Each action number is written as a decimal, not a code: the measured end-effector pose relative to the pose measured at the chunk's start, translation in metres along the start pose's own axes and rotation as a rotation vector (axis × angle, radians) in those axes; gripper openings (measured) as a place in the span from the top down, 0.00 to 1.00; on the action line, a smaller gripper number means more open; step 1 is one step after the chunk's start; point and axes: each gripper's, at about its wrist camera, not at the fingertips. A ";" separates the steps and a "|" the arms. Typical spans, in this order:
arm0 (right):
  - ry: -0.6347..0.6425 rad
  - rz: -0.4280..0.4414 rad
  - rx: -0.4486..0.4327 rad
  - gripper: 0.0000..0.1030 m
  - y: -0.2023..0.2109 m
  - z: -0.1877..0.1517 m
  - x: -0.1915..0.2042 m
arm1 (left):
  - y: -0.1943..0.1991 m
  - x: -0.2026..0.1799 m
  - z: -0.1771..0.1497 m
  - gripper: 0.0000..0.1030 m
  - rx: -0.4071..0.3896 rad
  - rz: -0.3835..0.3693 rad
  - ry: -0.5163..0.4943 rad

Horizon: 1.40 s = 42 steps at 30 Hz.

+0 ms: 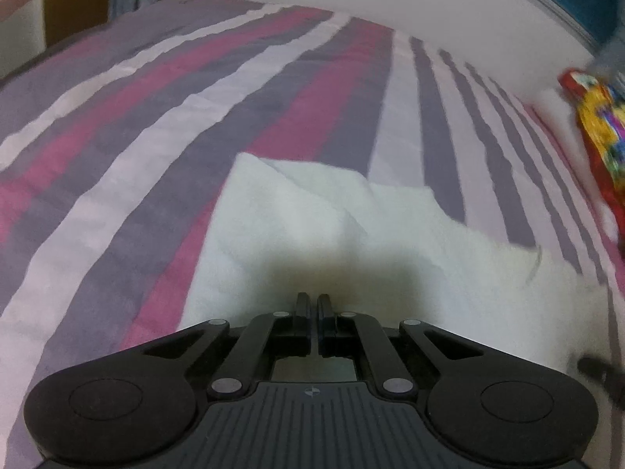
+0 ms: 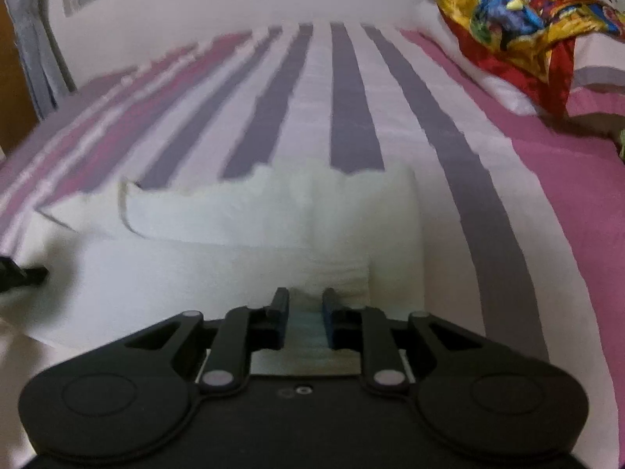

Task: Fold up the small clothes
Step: 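Open both tools and lift them away from the folded sweater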

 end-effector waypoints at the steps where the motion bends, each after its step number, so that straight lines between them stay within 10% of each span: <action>1: 0.010 0.004 -0.015 0.77 0.004 -0.002 0.002 | 0.001 -0.001 -0.005 0.97 -0.003 0.005 -0.020; 22: 0.070 -0.018 0.101 0.73 0.005 -0.011 0.021 | 0.031 -0.023 -0.041 0.97 -0.025 0.124 -0.149; 42: 0.064 0.058 0.065 0.50 0.120 -0.074 0.026 | 0.131 -0.015 -0.112 0.97 0.019 0.057 -0.222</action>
Point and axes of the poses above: each gripper's, at about its wrist camera, not at the fingertips, and y roughly against the way its jaws point, x to its left, z to its top, and after that the axes turned 7 degrees about y, right-handed
